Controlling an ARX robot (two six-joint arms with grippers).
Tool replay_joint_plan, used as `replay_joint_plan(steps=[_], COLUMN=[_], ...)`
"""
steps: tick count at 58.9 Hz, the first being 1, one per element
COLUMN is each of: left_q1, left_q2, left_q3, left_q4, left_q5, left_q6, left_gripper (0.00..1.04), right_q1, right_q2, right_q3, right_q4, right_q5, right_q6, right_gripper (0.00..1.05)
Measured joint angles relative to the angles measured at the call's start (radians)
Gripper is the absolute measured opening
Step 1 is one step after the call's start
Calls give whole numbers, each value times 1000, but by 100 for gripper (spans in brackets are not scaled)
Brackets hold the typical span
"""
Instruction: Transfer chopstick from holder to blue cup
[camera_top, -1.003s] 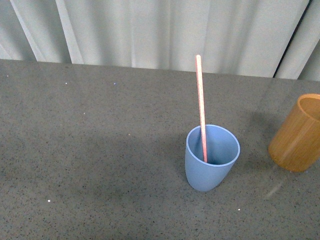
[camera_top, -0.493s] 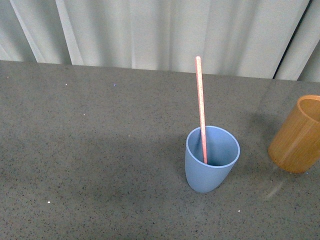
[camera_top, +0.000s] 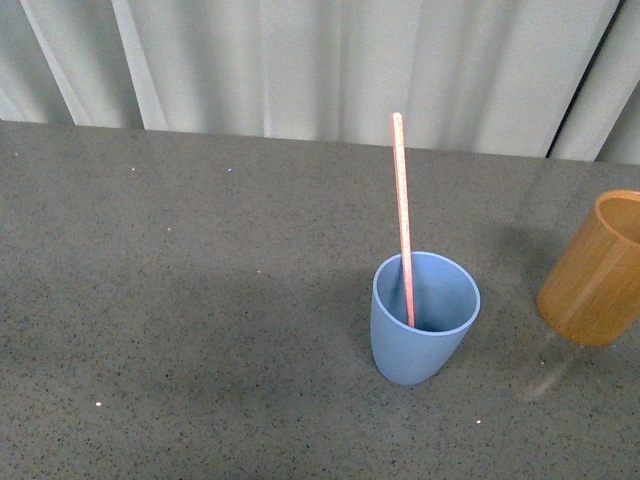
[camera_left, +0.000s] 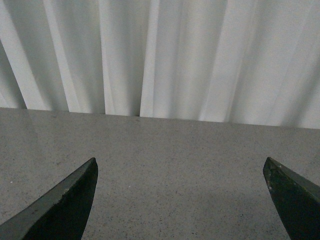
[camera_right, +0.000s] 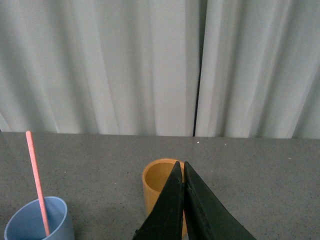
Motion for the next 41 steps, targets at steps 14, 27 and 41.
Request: replay_joint_plan(steps=[14, 27, 41], left_q1=[0, 0, 0], left_q2=[0, 0, 0], left_q3=[0, 0, 0], left_q4=[0, 0, 0], left_q5=[0, 0, 0], left_q6=[0, 0, 0], left_gripper=[98, 98, 98], right_q1=[0, 0, 0], right_q2=[0, 0, 0], right_q3=[0, 0, 0], right_q4=[0, 0, 0], right_q5=[0, 0, 0], right_q6=[0, 0, 1], right_gripper=[44, 81, 95])
